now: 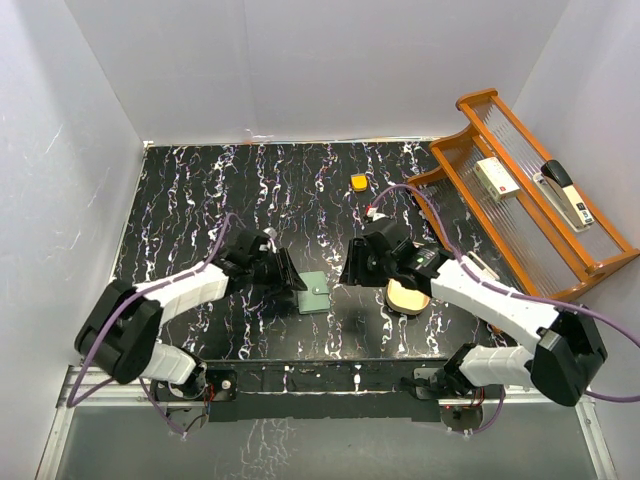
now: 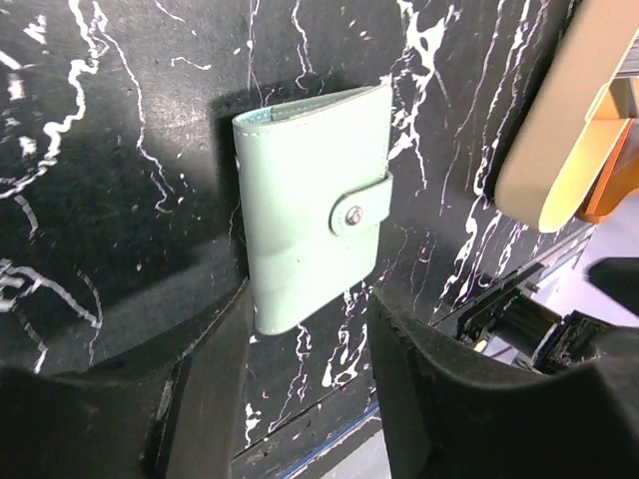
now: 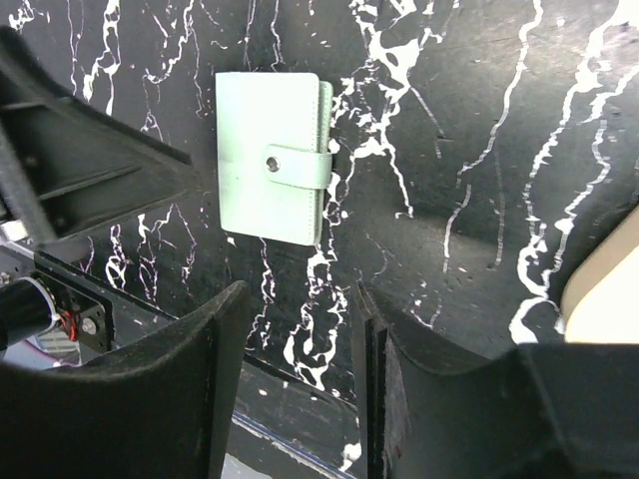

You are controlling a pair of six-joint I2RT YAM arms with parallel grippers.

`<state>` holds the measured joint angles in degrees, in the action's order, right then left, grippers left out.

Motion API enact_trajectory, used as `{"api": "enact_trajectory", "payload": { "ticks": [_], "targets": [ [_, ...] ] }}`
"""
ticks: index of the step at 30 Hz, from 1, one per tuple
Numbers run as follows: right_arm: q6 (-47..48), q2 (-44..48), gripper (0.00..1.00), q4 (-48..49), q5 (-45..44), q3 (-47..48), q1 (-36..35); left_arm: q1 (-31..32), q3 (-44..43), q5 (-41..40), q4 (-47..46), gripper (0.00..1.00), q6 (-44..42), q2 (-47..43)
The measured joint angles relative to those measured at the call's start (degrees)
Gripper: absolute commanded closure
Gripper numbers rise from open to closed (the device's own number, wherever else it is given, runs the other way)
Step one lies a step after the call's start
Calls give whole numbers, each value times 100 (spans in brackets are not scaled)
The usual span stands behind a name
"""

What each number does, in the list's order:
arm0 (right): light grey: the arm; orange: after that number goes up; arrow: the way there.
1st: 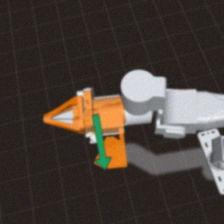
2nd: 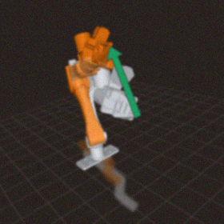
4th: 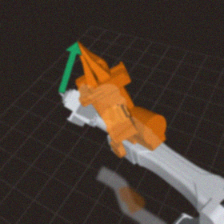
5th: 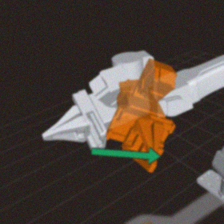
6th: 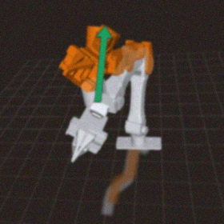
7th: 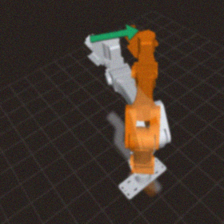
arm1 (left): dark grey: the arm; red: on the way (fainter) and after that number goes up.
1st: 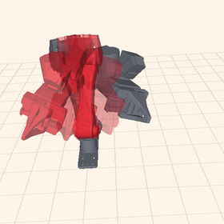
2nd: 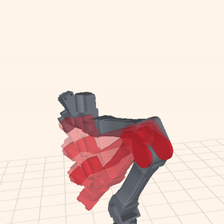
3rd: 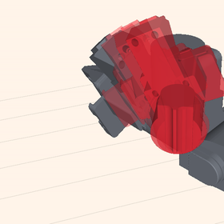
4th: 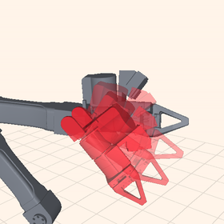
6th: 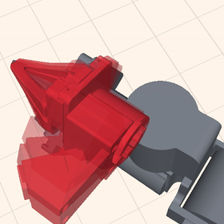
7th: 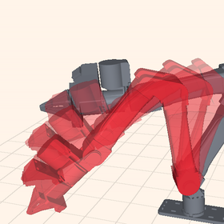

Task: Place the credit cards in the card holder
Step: Move the card holder to the center of the board, then open the card holder at the center of the board.

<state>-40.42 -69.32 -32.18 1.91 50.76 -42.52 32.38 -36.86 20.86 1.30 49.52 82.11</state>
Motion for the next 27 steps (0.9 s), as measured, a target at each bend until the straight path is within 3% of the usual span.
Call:
{"api": "enact_trajectory", "payload": {
  "ticks": [9, 17, 27],
  "targets": [
    [-415, -975, 61, 225, -92, 144, -476, 0, -719, -1373, 1482, 44, -466, -1541],
    [-588, -1821, 62, 234, -363, 859, -802, 0, -975, -2649, 2387, 41, -1123, -3058],
    [-535, -2872, 63, 57, -577, 1655, -1008, 0, -682, -3257, 2774, 40, -1399, -3906]
  ]
}}
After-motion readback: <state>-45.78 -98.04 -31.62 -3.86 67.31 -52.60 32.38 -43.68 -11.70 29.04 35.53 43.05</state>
